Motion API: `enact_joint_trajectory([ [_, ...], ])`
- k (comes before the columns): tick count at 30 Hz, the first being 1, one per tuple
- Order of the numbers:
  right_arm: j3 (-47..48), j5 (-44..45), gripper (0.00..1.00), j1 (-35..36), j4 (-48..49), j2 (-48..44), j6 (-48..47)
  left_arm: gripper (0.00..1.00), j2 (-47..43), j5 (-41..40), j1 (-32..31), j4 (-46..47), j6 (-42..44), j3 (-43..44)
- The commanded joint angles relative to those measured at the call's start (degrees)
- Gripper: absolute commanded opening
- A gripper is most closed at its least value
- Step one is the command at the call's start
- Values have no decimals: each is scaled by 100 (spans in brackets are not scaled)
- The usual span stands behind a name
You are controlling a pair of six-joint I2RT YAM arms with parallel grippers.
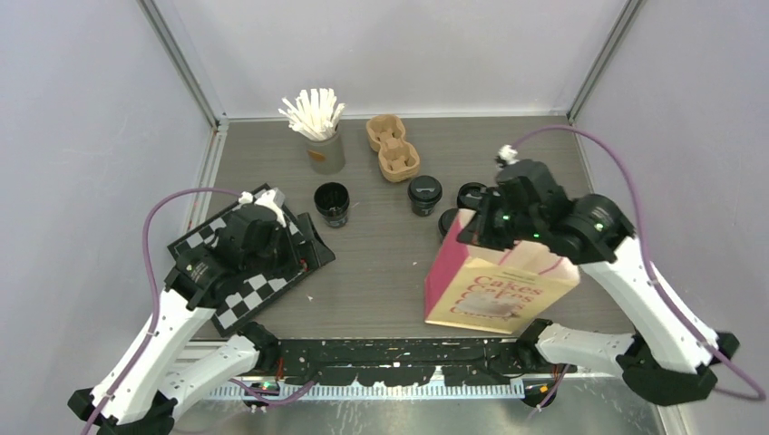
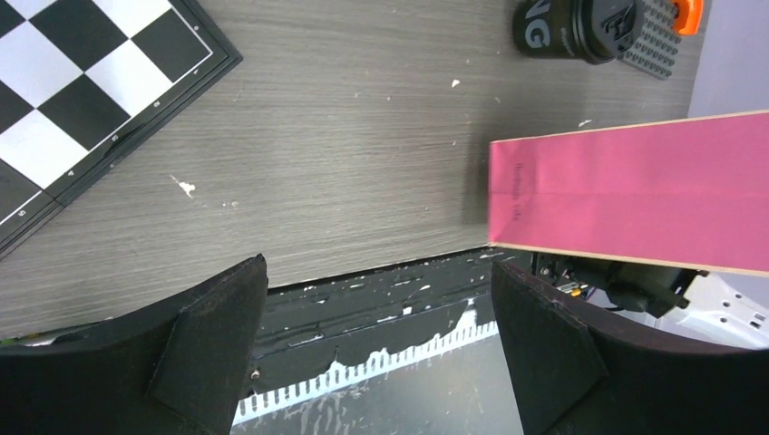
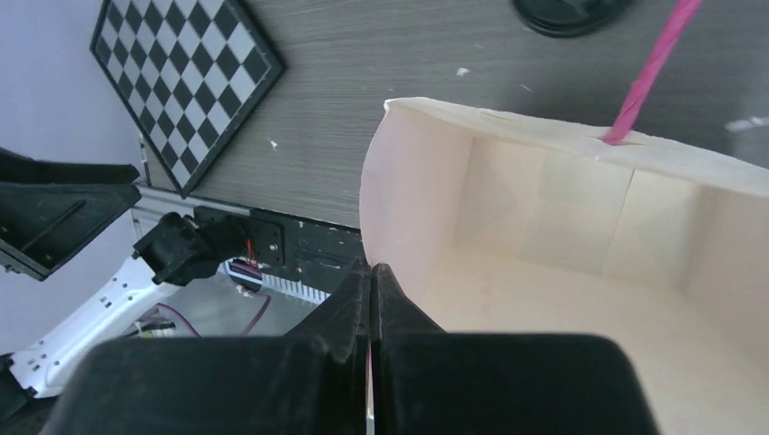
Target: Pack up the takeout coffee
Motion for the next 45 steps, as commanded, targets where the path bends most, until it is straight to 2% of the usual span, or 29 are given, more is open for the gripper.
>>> enact_joint_trajectory([
  [1, 309, 563, 0, 1128, 1188, 640, 379, 96, 69, 14, 121, 77, 52, 460],
  [4, 504, 870, 0, 1918, 1556, 1220, 288, 95, 186, 96, 485, -330, 46, 717],
  [6, 683, 872, 0, 2223, 1822, 1704, 15, 95, 300, 378, 1096, -602, 149, 1019],
  [9, 1046, 716, 1, 2559, 2055, 2269, -784, 94, 517, 1223, 2116, -823, 541, 1392],
  [10, 1168, 614, 1, 2652, 2116, 2439, -1117, 94, 575, 1339, 2201, -833, 508, 1434],
  [14, 1447, 164, 0, 2763, 2206, 2796, -2193, 90, 670, 1830, 2317, -683, 186, 1441],
  [18, 1279, -283, 0, 2765, 2482, 2811, -3106, 91, 788, 1903, 2376, -660, 256, 1627],
  [21, 1579, -746, 0, 2762, 2369, 3034, -3768, 89, 879, 2036, 2396, -528, 104, 1603],
  [26, 2132, -1156, 0, 2763, 2018, 3288, -4311, 88, 913, 1908, 2511, -490, 160, 1588],
  [35, 1458, -1871, 0, 2696, 1963, 2972, -5667, 86, 928, 2177, 2537, -427, 11, 1769],
  [38, 1502, -2004, 0, 2700, 1920, 2994, -5875, 86, 839, 2194, 2534, -309, 26, 1520],
  [42, 1629, -1878, 0, 2697, 2063, 3091, -5617, 86, 816, 2530, 2542, -185, 51, 1296],
  [45, 1782, -1662, 10, 2704, 2037, 3172, -5411, 87, 841, 2569, 2536, -352, 211, 1400],
])
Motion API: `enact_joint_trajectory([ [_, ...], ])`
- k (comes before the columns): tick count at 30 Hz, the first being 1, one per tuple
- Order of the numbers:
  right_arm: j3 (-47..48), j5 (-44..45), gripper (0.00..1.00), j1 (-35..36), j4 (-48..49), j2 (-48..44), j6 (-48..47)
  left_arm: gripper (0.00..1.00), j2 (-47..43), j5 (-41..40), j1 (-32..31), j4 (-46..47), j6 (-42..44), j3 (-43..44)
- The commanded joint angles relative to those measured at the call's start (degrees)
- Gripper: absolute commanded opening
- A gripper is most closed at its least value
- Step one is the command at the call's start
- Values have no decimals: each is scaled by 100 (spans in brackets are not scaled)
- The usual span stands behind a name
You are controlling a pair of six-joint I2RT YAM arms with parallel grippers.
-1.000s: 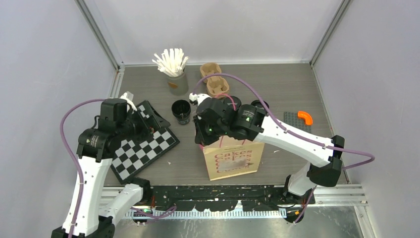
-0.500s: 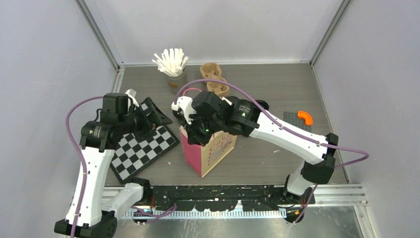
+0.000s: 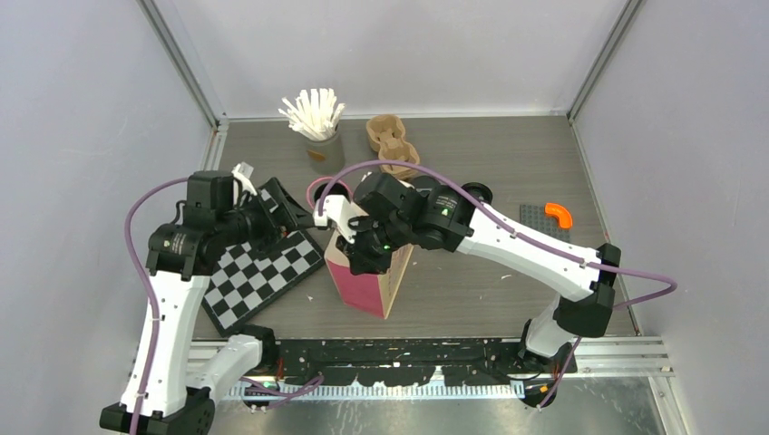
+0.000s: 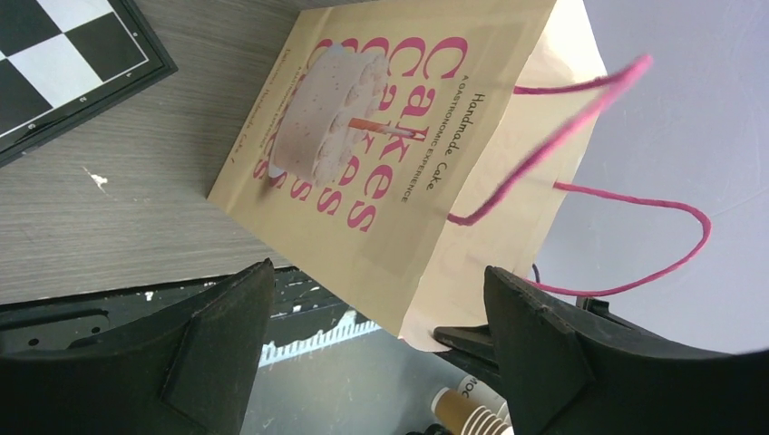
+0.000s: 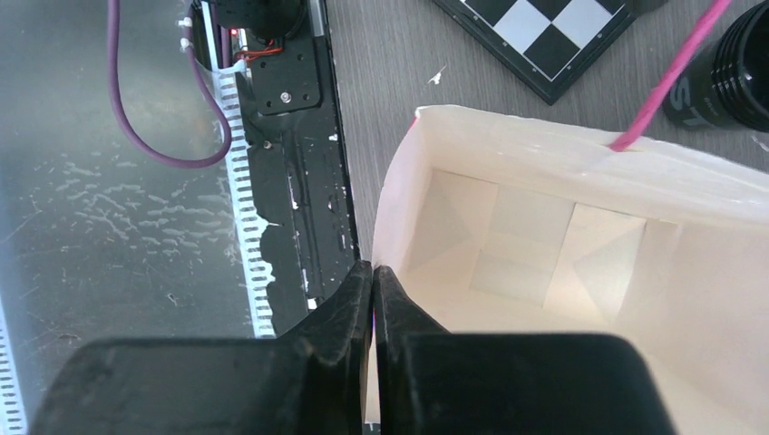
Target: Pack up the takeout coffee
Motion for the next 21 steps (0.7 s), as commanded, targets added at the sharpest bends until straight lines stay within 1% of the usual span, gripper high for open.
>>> enact_joint_trajectory([
  [1, 372, 177, 17, -19, 137, -40, 161, 87, 10, 237, 32, -49, 264, 165],
  [4, 559, 270, 41, -17, 97, -56, 465, 89, 25, -36, 41, -392, 548, 441],
  [5, 630, 292, 47, -17, 86, -68, 579, 90, 26, -53, 41, -460, 639, 504],
  [7, 758, 346, 55, -21, 69, -104, 891, 91, 39, -42, 42, -618, 794, 607],
  [9, 867, 566, 59, -15, 66, -167, 1145, 92, 36, 3, 36, -715, 927, 587],
  [13, 1035, 1262, 63, -19, 168, -363, 1472, 93, 61, 3, 39, -802, 1149, 585],
  [14, 1126, 1393, 64, -20, 228, -386, 1534, 96, 63, 16, 36, -759, 1190, 605],
  [15, 1315, 1554, 66, -22, 292, -382, 1559, 99, 70, 62, 36, -700, 1219, 623],
  [19, 2357, 2325, 77, -31, 351, -28, 1563, 100, 114, 186, 36, -739, 1419, 753],
  [21, 2772, 2781, 79, -83, 435, 184, 1603, 100, 52, 280, 36, -723, 1395, 742],
])
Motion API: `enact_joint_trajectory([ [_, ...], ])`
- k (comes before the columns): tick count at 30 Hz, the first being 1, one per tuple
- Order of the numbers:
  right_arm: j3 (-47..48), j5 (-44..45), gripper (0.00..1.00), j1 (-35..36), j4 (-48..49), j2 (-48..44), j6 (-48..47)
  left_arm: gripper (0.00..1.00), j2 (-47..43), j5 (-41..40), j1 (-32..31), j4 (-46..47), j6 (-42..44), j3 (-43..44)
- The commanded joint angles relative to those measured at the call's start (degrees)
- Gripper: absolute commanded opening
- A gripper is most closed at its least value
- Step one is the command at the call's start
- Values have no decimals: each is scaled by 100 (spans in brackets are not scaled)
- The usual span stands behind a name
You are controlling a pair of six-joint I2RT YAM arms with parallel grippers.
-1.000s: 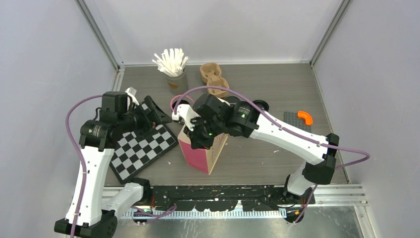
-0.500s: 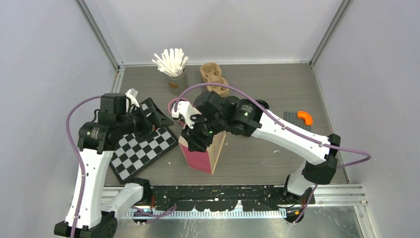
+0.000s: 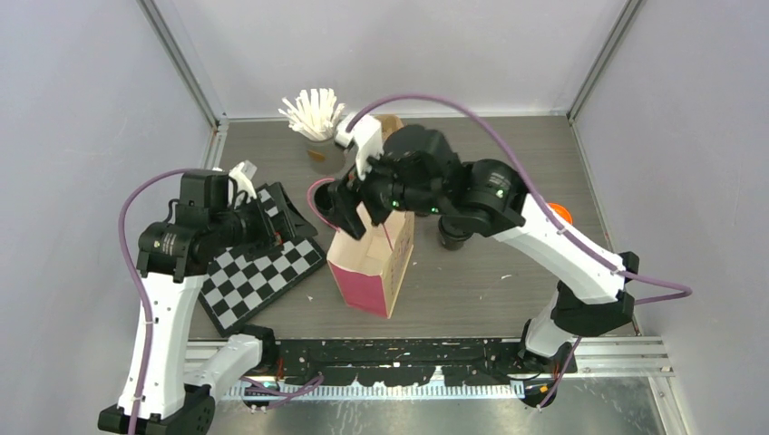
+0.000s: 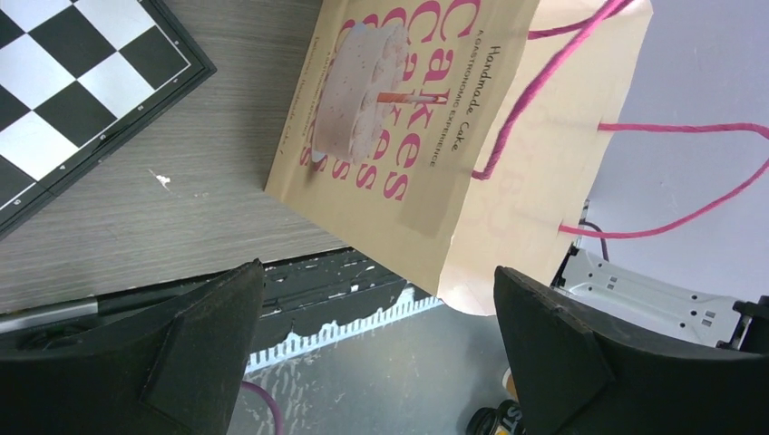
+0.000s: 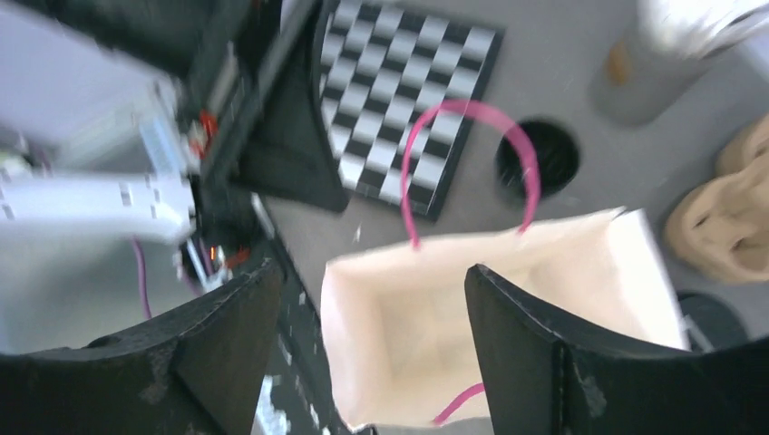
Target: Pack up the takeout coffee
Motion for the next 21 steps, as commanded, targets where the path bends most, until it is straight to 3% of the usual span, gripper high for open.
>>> enact_joint_trajectory([
  [1, 1049, 1220, 80, -143, 503, 247, 212, 100, -123, 339, 19, 30, 185, 199],
  [5, 1319, 1387, 80, -818, 764, 515, 613, 100, -298, 609, 20, 197, -37, 100],
  [10, 1279, 1387, 77, -2247, 793, 862, 1405, 100, -442, 786, 19, 76, -25, 215],
  [16, 1502, 1584, 76, -3335, 728, 1654, 1214, 100, -726, 767, 20, 135, -8, 19],
  [21, 2055, 1394, 70, -3866, 468, 2550, 977, 100, -836, 983, 20, 881, -345, -312],
])
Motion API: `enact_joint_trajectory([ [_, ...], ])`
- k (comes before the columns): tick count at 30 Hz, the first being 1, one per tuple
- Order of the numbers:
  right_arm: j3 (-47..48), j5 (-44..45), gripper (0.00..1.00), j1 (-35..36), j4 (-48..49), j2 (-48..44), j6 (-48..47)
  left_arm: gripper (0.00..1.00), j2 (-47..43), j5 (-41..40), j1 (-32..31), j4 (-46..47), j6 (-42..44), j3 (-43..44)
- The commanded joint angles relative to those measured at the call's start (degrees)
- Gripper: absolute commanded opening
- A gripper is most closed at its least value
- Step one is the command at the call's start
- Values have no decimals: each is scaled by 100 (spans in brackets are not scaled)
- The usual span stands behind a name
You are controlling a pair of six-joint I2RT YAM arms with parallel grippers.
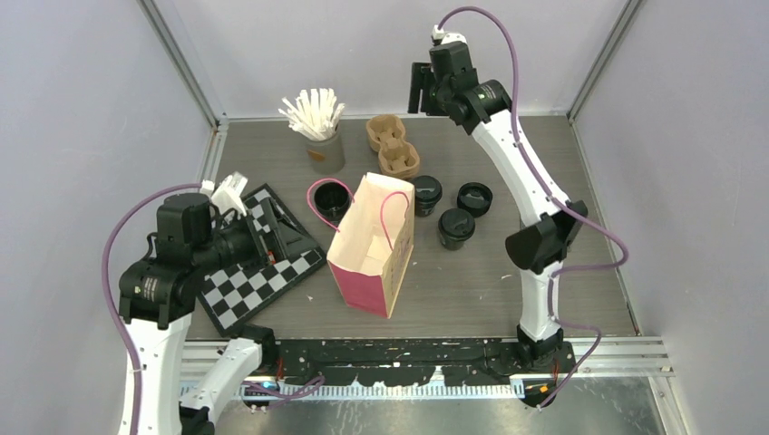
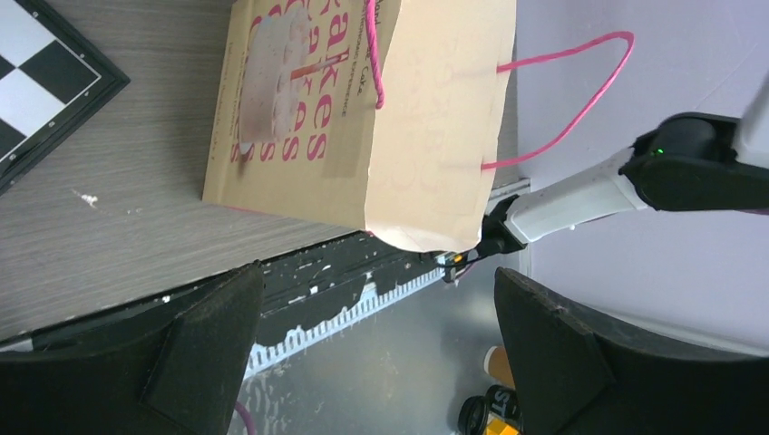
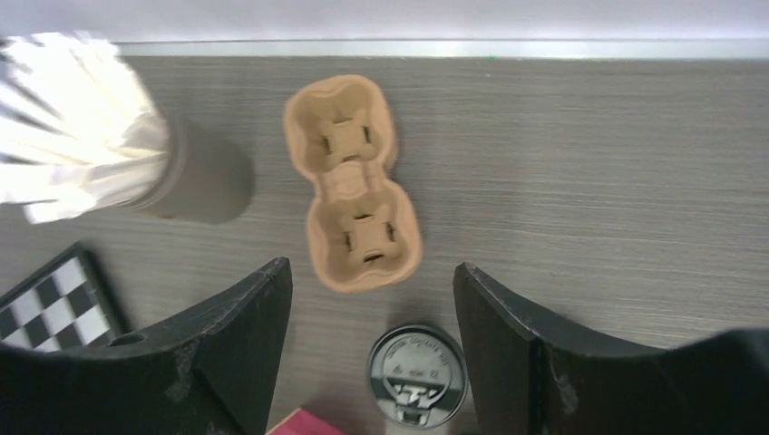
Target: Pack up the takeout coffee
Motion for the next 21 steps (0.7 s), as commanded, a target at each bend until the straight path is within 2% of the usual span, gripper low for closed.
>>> enact_joint_trajectory([
  [1, 597, -24, 69, -262, -50, 509, -278, 100, -82, 224, 20, 834, -269, -310],
  [5, 939, -73, 65, -444, -19, 1095, -283, 100, 50, 319, 18, 642, -490, -192],
  [11, 352, -745, 58, -459, 519, 1416, -88, 100, 313, 299, 20, 183, -49, 159],
  [16, 67, -854, 56, -270, 723, 1612, -300, 100, 356, 141, 20, 901, -21, 309],
  [21, 179, -934, 57, -209, 795, 1849, -301, 100, 313, 14, 16, 1760, -36, 113],
])
